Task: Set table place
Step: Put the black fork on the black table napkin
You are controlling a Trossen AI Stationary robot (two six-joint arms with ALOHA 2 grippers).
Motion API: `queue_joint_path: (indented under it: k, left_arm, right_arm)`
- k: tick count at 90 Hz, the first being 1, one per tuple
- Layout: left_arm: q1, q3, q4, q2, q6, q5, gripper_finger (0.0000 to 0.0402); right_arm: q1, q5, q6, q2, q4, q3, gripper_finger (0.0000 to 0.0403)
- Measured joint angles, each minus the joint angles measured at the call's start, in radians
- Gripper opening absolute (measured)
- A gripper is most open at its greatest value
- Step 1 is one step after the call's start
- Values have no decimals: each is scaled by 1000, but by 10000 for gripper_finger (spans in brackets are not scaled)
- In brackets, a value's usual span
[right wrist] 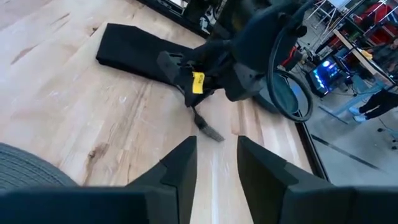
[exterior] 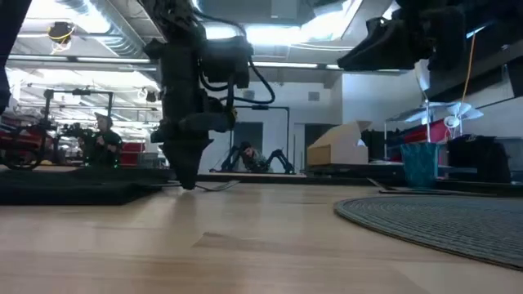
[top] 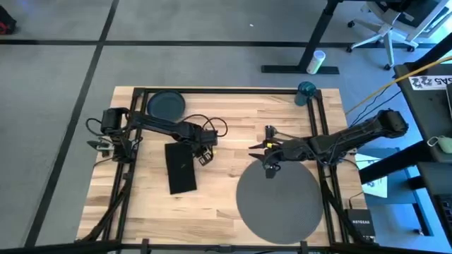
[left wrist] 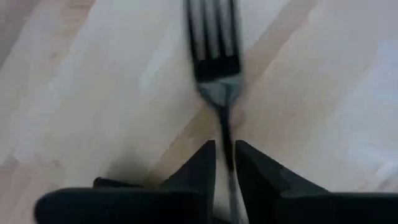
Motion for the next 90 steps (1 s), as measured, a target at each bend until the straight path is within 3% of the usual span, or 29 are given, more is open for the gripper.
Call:
queue_joint_path:
  k: [18, 36, 55, 90]
  left_arm:
    - [0, 12, -52, 0, -32, 0, 1]
    - [-11, 120, -181, 0, -122, -1, 0]
    - [-71, 225, -245, -25, -298, -1, 0]
    - [-197, 230, -446, -83, -658, -31, 0]
  right_arm:
    - [0, 0, 0, 0, -12, 0, 99]
    - [0, 1, 0, 0, -39, 0, 99]
    - [0, 1, 1, 0, -74, 1, 99]
    - [0, -36, 2, 0, -77, 1, 99]
